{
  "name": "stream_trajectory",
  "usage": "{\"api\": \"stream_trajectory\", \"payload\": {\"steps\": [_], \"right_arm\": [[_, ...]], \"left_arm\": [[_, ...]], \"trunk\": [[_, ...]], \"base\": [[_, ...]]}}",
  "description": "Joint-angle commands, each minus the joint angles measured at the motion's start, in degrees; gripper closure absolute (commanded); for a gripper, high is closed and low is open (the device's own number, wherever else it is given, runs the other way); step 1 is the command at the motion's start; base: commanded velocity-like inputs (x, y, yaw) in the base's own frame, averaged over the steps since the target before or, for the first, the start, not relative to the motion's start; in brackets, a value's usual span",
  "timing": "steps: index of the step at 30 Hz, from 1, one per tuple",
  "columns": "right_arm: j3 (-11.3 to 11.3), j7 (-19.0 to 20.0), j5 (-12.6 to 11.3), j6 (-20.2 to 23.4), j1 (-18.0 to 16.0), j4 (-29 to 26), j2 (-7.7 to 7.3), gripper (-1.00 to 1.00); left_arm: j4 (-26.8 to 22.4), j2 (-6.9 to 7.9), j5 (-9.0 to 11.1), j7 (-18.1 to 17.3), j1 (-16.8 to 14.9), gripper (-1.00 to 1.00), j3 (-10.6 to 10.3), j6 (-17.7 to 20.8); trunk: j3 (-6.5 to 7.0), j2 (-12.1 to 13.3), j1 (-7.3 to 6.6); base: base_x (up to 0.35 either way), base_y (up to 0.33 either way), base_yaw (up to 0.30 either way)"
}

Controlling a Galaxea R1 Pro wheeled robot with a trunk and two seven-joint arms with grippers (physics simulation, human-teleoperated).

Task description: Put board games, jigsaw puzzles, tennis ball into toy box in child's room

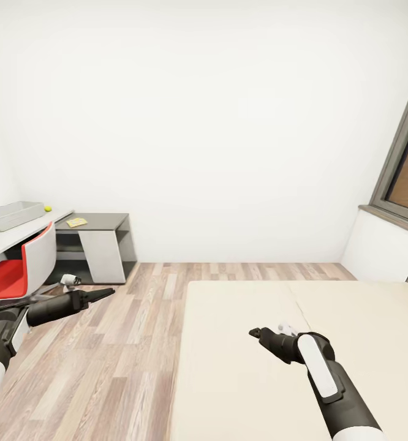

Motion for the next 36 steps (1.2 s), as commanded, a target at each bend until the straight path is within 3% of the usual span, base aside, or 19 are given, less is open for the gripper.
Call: {"api": "stream_trajectory", "payload": {"steps": [1, 36], "right_arm": [[-0.04, -0.52, -0.59, 0.16, -0.05, -0.05, 0.02, -1.00], [0.06, -0.52, -0.63, 0.16, -0.05, -0.05, 0.02, -1.00]], "left_arm": [[0.00, 0.01, -0.04, -0.23, -0.05, -1.00, 0.01, 0.61], [0.01, 0.01, -0.04, -0.23, -0.05, -1.00, 0.03, 0.61]], "trunk": [[-0.12, -0.13, 0.04], [-0.12, -0.13, 0.04]], "base": [[0.000, -0.188, 0.000], [0.000, -0.188, 0.000]]}}
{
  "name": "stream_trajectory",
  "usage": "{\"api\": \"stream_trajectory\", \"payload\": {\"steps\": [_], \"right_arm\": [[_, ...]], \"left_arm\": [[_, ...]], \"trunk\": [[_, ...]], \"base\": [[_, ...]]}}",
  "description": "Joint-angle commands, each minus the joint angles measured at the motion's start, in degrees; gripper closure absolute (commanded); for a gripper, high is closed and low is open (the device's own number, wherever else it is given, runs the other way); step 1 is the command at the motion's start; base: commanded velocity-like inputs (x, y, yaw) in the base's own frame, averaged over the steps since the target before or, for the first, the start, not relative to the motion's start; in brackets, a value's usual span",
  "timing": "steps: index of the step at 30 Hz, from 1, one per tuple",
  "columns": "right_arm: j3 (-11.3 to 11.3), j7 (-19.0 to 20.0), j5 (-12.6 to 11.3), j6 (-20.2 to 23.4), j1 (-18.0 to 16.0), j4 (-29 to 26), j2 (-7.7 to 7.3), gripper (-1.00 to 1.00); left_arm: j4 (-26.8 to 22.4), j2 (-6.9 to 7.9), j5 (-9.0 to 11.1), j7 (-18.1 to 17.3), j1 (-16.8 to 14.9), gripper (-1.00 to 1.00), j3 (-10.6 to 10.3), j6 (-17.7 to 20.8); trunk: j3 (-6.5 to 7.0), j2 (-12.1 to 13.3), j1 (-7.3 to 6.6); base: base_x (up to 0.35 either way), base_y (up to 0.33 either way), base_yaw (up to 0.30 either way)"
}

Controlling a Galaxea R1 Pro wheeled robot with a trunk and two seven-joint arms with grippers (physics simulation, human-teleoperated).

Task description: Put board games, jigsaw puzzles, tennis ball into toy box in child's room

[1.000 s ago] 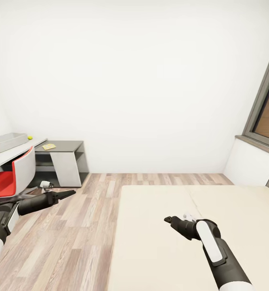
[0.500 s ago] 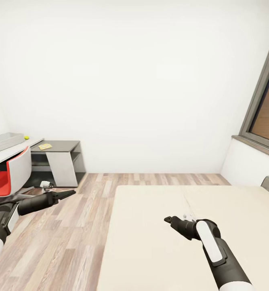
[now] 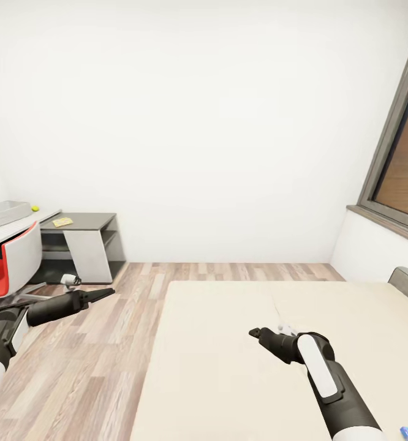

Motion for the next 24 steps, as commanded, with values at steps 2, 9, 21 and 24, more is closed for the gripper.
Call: {"api": "stream_trajectory", "payload": {"steps": [2, 9, 21, 24], "right_arm": [[-0.06, -0.52, -0.60, 0.16, -0.05, -0.05, 0.02, -1.00], [-0.06, -0.52, -0.61, 0.16, -0.05, -0.05, 0.02, -1.00], [0.00, -0.52, -0.61, 0.16, -0.05, -0.05, 0.02, -1.00], [0.02, -0.52, -0.61, 0.16, -0.05, -0.05, 0.02, -1.00]], "left_arm": [[-0.01, 0.01, -0.04, -0.23, -0.05, -1.00, 0.00, 0.61], [-0.01, 0.01, -0.04, -0.23, -0.05, -1.00, 0.02, 0.59], [0.02, 0.01, -0.04, -0.23, -0.05, -1.00, 0.01, 0.60], [0.01, 0.01, -0.04, -0.23, -0.05, -1.00, 0.03, 0.61]], "trunk": [[-0.12, -0.13, 0.04], [-0.12, -0.13, 0.04], [-0.12, -0.13, 0.04], [-0.12, -0.13, 0.04]], "base": [[0.000, -0.190, 0.000], [0.000, -0.190, 0.000], [0.000, -0.191, 0.000], [0.000, -0.191, 0.000]]}}
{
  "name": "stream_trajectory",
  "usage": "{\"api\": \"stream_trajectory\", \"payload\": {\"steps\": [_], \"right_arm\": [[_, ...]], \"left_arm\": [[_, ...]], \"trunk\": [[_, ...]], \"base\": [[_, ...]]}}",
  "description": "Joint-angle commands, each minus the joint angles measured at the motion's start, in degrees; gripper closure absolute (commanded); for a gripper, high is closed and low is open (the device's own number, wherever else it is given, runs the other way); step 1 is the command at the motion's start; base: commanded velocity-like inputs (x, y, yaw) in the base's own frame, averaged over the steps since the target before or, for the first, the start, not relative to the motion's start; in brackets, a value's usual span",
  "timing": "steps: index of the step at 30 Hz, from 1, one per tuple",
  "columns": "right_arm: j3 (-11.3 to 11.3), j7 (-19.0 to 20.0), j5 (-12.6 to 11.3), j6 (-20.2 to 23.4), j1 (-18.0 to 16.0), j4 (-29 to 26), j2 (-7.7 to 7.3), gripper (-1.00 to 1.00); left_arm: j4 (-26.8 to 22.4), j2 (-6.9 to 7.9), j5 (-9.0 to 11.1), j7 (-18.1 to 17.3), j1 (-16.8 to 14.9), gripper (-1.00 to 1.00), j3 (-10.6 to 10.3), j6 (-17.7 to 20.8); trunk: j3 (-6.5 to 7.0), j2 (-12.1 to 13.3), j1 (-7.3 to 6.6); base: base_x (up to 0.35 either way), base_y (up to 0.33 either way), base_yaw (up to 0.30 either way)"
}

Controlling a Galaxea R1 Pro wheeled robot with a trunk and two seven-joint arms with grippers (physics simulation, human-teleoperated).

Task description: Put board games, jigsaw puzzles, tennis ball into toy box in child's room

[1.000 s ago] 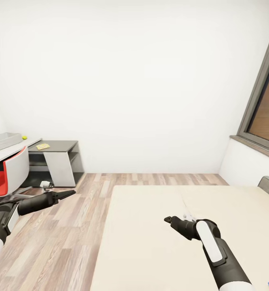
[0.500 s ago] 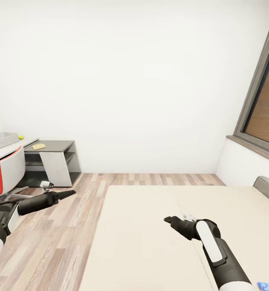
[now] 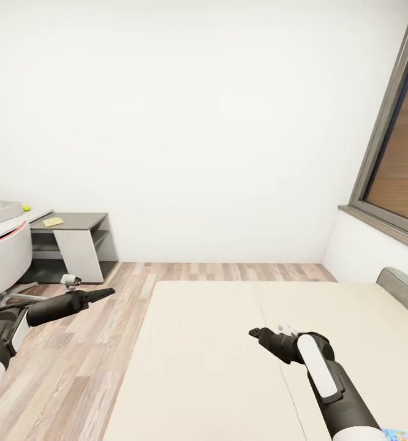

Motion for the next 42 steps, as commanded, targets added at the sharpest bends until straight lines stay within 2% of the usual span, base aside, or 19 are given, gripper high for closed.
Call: {"api": "stream_trajectory", "payload": {"steps": [1, 42], "right_arm": [[-0.06, -0.52, -0.60, 0.16, -0.05, -0.05, 0.02, -1.00], [-0.06, -0.52, -0.60, 0.16, -0.05, -0.05, 0.02, -1.00]], "left_arm": [[-0.01, 0.01, -0.04, -0.22, -0.05, -1.00, 0.01, 0.61], [0.00, 0.01, -0.04, -0.22, -0.05, -1.00, 0.05, 0.61]], "trunk": [[-0.12, -0.13, 0.04], [-0.12, -0.13, 0.04]], "base": [[0.000, -0.191, 0.000], [-0.002, -0.181, 0.000]]}}
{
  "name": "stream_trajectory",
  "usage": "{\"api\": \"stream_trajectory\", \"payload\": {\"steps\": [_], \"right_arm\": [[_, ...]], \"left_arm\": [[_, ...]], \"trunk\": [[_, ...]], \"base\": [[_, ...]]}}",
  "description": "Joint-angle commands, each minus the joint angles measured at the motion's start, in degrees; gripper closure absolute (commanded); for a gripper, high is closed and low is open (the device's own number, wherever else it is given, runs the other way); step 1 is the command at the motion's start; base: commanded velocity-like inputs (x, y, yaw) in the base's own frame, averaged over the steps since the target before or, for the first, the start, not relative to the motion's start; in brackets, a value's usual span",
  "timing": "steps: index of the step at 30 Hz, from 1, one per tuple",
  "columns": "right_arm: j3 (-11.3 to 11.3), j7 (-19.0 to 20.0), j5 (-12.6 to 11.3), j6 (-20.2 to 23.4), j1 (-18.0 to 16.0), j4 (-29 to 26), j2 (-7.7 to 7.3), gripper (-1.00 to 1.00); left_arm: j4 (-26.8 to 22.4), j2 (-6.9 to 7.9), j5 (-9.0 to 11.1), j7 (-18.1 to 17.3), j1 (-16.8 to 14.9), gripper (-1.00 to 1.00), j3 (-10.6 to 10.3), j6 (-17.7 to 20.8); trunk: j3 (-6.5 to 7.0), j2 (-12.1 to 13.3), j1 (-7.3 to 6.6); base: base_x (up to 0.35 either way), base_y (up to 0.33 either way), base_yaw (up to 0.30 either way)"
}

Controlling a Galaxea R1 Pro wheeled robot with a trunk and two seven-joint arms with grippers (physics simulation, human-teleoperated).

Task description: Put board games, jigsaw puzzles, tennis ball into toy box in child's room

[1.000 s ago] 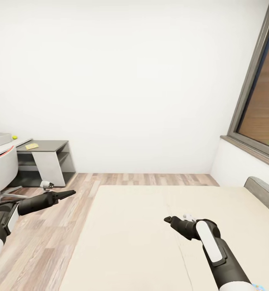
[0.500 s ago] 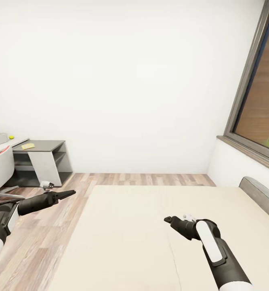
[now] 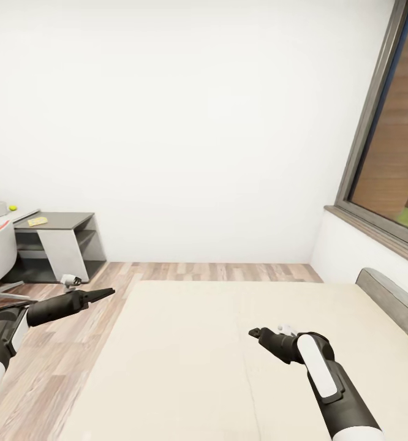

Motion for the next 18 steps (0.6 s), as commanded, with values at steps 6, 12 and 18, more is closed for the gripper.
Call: {"api": "stream_trajectory", "payload": {"steps": [6, 12, 18], "right_arm": [[-0.08, -0.53, -0.60, 0.17, -0.05, -0.06, 0.03, -1.00], [-0.08, -0.53, -0.60, 0.17, -0.05, -0.06, 0.03, -1.00], [-0.08, -0.53, -0.60, 0.17, -0.05, -0.06, 0.03, -1.00]], "left_arm": [[-0.01, 0.01, -0.02, -0.22, -0.05, -1.00, 0.01, 0.61], [0.00, 0.01, -0.02, -0.22, -0.05, -1.00, 0.02, 0.61], [0.02, 0.01, -0.02, -0.22, -0.05, -1.00, 0.02, 0.59]], "trunk": [[-0.12, -0.12, 0.04], [-0.12, -0.12, 0.04], [-0.12, -0.12, 0.04]], "base": [[-0.003, -0.018, 0.000], [0.000, -0.002, 0.000], [-0.012, 0.000, 0.000]]}}
